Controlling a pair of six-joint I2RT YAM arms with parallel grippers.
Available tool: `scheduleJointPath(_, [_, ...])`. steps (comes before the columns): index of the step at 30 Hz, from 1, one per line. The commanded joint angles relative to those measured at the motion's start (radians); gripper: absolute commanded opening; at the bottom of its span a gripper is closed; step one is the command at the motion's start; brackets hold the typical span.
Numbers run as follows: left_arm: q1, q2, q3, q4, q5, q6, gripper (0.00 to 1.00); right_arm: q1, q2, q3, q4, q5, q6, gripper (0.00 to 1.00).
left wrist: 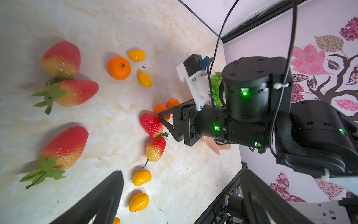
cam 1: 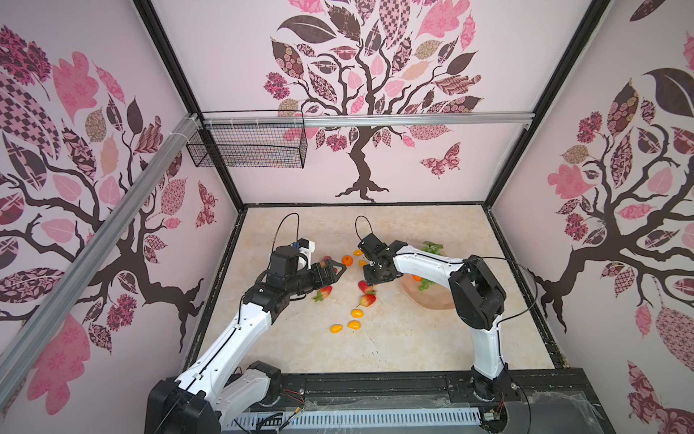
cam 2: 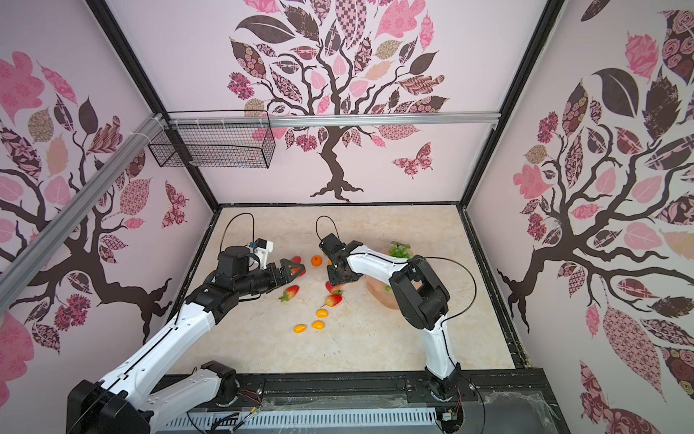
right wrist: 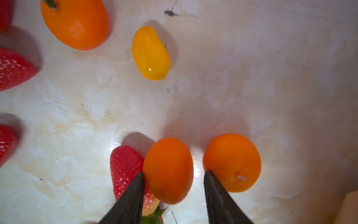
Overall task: Arrange fruit in a fruit bowl
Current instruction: Pick up the fruit from the center of the table.
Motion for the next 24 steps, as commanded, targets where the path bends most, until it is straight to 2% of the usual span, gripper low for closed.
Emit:
scheduleJointPath(1, [0.005, -0.005, -0.029, 0.034, 0.016, 0.003, 0.98, 0.001, 0.046, 0.045, -0.044, 0.042, 0.013, 0.51])
scheduleJointPath(10, [0.005, -0.005, -0.038, 0.048, 0.029, -0.008, 0.98, 0.003, 0.079, 0.058, -0.05, 0.047, 0.01, 0.49])
scheduleJointPath(24, [0.004, 0.001, -0.032, 0.053, 0.041, -0.009, 0.98, 0.002, 0.109, 0.06, -0.055, 0.044, 0.007, 0.5])
